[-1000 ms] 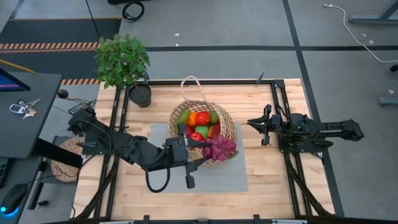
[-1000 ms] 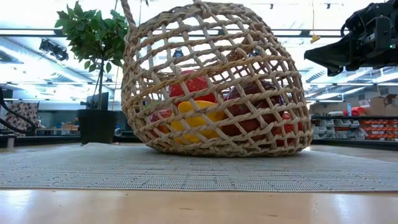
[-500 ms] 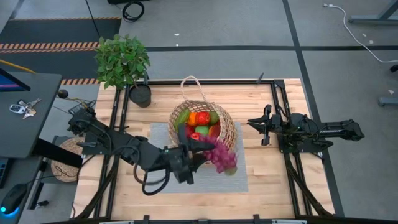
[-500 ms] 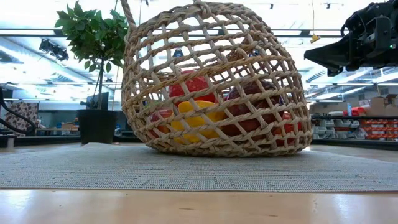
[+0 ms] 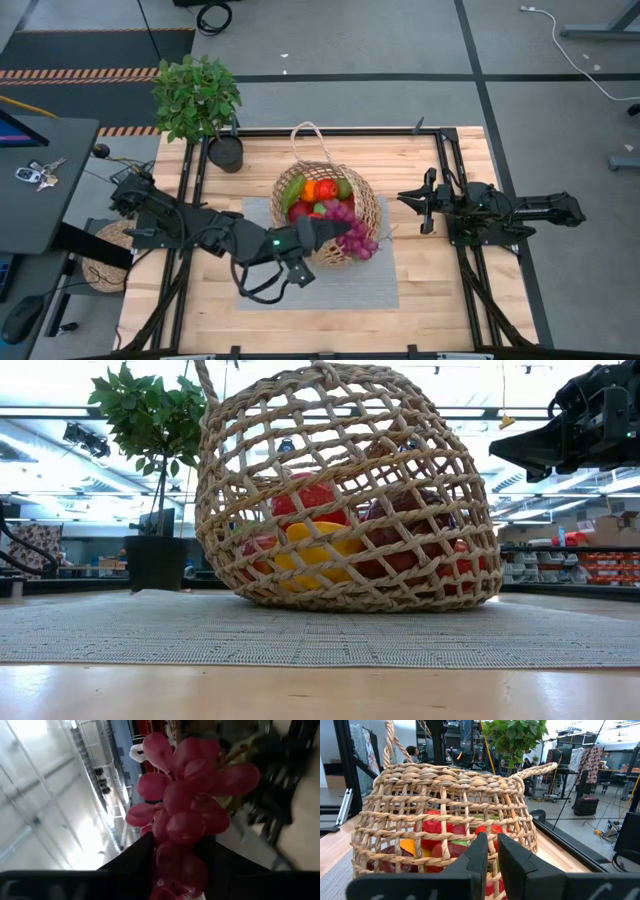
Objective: Build produce basket
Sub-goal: Put the grapes into the basket, then return to Home Position
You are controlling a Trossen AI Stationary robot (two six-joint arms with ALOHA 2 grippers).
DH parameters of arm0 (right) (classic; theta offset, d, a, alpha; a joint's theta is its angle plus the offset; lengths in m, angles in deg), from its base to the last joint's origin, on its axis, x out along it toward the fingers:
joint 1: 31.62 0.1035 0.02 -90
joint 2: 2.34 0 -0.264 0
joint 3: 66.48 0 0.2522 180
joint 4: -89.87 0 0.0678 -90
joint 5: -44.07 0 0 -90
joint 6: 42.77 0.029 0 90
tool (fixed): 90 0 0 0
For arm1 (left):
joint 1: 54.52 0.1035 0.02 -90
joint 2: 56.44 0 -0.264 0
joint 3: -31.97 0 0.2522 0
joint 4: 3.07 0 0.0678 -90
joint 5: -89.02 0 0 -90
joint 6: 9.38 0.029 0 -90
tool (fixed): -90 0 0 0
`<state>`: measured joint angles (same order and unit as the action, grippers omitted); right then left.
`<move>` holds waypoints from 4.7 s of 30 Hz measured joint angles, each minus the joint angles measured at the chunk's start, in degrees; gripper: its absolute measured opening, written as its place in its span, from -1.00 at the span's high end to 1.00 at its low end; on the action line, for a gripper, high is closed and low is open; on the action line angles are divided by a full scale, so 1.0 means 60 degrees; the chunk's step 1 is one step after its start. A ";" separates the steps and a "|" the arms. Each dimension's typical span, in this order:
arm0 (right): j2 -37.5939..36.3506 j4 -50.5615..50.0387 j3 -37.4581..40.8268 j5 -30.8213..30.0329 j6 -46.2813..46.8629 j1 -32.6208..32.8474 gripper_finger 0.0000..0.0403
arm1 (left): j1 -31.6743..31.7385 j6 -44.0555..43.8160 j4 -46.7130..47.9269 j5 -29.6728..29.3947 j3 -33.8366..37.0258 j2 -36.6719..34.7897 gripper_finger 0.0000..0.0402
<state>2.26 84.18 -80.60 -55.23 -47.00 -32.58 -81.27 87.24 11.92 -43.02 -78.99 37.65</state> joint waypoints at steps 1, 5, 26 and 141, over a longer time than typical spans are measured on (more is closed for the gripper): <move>-0.0001 0.0000 -0.0001 0.0000 0.0000 0.0000 0.75 | 0.0052 0.0420 -0.0008 -0.0007 0.0000 0.0000 0.31; -0.0001 -0.0002 0.0000 0.0000 0.0000 0.0001 0.75 | 0.0318 0.2091 -0.0003 -0.0062 0.0000 0.0000 0.27; -0.0001 0.0000 0.0000 0.0000 0.0000 -0.0001 0.75 | 0.2997 -0.2921 0.6366 -0.0359 -0.0004 -0.0270 0.31; 0.0219 -0.0860 -0.0004 0.0062 0.0000 -0.0001 0.75 | 0.0668 -1.8003 -0.3008 0.6914 1.4127 -1.3309 0.38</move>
<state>3.58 79.02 -80.62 -54.86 -47.00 -32.59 -77.26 -20.78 -6.12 -1.53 5.77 -42.21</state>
